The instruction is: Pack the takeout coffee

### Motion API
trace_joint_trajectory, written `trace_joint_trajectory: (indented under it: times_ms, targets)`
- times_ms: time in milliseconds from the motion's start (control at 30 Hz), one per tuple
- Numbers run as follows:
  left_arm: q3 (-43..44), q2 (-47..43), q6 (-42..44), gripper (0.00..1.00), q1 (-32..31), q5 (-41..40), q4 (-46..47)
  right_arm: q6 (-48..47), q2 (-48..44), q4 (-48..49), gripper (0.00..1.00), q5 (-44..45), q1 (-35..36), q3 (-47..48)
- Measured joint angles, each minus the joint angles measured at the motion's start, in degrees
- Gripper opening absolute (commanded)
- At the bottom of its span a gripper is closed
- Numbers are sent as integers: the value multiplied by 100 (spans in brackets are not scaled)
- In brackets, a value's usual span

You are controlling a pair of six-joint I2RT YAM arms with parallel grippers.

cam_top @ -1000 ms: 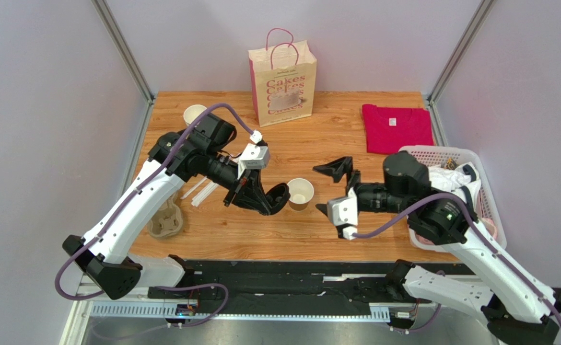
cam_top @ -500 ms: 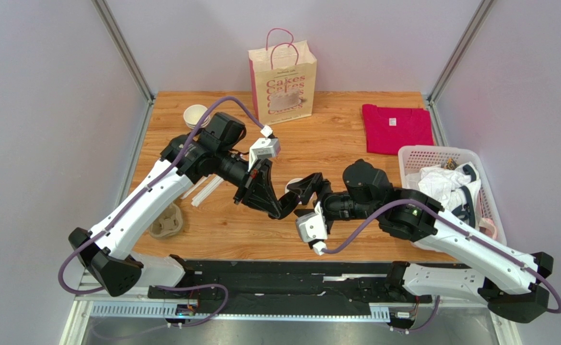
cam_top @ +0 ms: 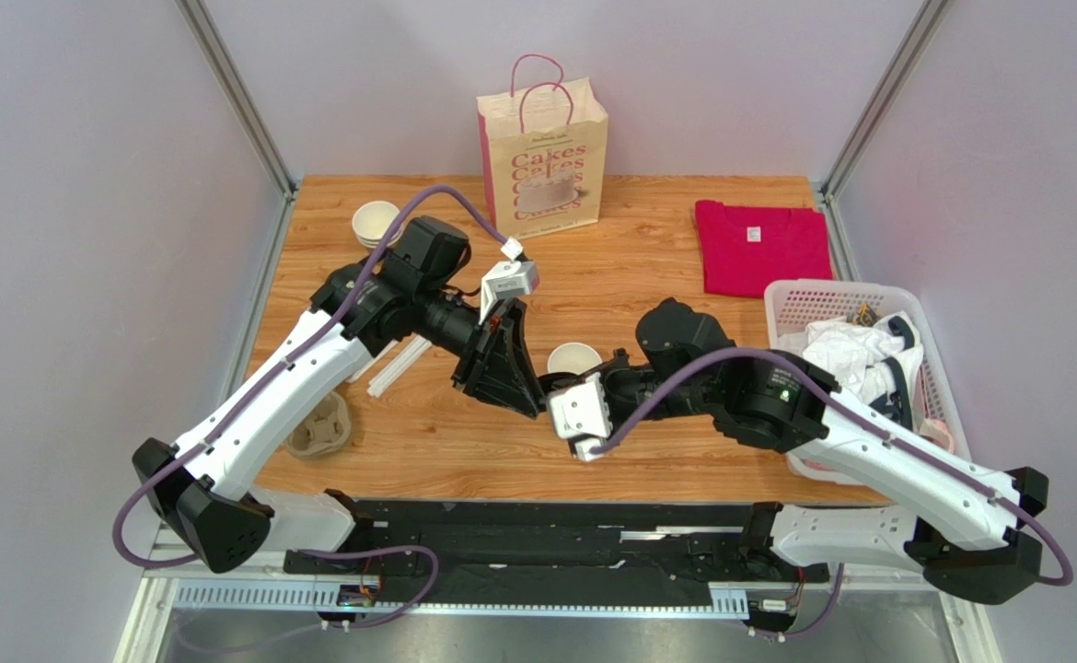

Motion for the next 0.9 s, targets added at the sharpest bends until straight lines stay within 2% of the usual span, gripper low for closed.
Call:
trace_joint_trajectory:
  times_ms: [100,233,400,533,800,900]
  targets:
    - [-201,-258,-319,62,339,-192,476,595,155,-44,0,15,-144,138]
    - [-522,-885,-592,68,1008,-761,1150,1464,160,-94,0,-269,-719,205]
    - [-737,-1624,-190,72,765,-1364,1541,2900,393,-111,0,-1281,-1947,317]
    - [-1025,-1762,74,73,557,-1784,1871,3847,566,-48,0,-2114,-2538,245]
    - [-1119,-1082,205,73,72,-2232,2234,4459,564,-52,0,-3270,-2581,151]
    - [-1154,-1027,179,69,4,-2245,2389,4446,564,-136,0,-3458,-2581,142]
